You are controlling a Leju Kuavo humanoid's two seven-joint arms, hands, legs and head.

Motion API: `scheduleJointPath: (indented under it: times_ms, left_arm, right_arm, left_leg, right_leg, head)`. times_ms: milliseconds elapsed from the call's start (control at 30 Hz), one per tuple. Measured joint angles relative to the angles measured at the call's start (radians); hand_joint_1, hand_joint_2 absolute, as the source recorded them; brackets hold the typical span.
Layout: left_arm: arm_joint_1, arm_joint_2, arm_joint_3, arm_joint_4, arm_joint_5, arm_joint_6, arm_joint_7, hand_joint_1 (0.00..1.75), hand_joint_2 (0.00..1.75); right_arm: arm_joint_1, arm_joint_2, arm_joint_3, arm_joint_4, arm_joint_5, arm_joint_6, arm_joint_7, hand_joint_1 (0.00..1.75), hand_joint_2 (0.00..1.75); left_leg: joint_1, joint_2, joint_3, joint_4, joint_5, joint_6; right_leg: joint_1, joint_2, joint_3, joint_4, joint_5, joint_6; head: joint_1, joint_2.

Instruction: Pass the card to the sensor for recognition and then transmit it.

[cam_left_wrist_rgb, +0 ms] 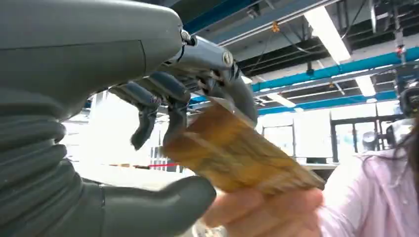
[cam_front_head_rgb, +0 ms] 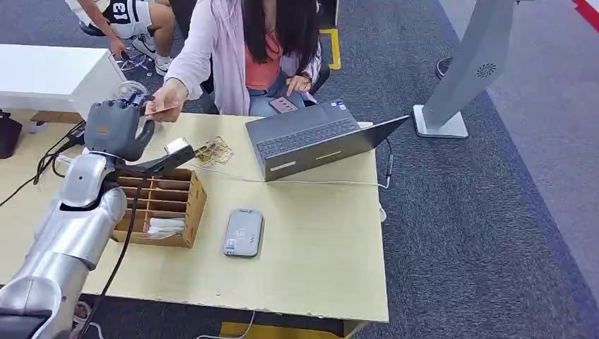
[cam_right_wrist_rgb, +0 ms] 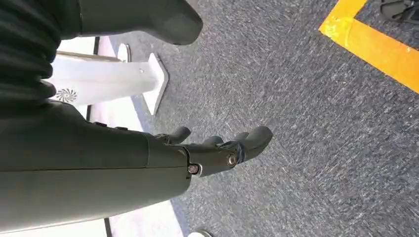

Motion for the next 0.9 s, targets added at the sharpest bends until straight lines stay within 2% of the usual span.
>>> scheduleJointPath:
  times_ms: [100,200,467,700,900]
  left_arm:
    - [0.018,0.000,0.007,-0.007,0.000,0.010,-0.003,0.00,1.75]
    - [0.075,0.000,0.011,-0.070,0.002,0.027,-0.008,0.00,1.75]
    - [0.321,0.000,0.009,-0.352,-0.018,0.018,0.014,0.00,1.75]
    - [0.553,0.034,-0.029,-0.603,-0.049,-0.031,0.042,0.00,1.75]
    - [0.604,0.057,-0.049,-0.684,-0.050,-0.048,0.051,0.00,1.75]
  right_arm:
    - [0.000,0.000,-0.008,0.000,0.000,-0.002,0.000,0.00,1.75]
    - [0.001,0.000,-0.015,0.000,0.000,-0.007,0.003,0.00,1.75]
    - [0.002,0.000,-0.046,0.000,-0.007,-0.026,0.013,0.00,1.75]
    - [0.010,0.004,-0.082,0.000,-0.016,-0.042,0.019,0.00,1.75]
    - [0.011,0.008,-0.091,0.000,-0.014,-0.047,0.019,0.00,1.75]
  left_leg:
    - [0.000,0.000,0.000,0.000,0.000,0.000]
    - [0.000,0.000,0.000,0.000,0.000,0.000]
    - [0.000,0.000,0.000,0.000,-0.001,0.000]
    - [0.000,0.002,-0.001,0.000,-0.001,0.000]
    - [0.000,0.001,-0.001,-0.001,-0.001,0.000]
  right_leg:
    - [0.000,0.000,0.000,0.000,0.000,0.000]
    - [0.000,0.000,0.000,0.000,0.000,0.000]
    - [0.000,0.000,0.000,-0.001,0.000,0.000]
    - [0.000,0.001,-0.002,-0.001,-0.001,0.000]
    - [0.000,0.001,-0.001,0.000,-0.001,0.000]
  head:
    - [0.000,0.000]
    - [0.000,0.000]
    - [0.000,0.000]
    - [0.000,0.000]
    - [0.000,0.000]
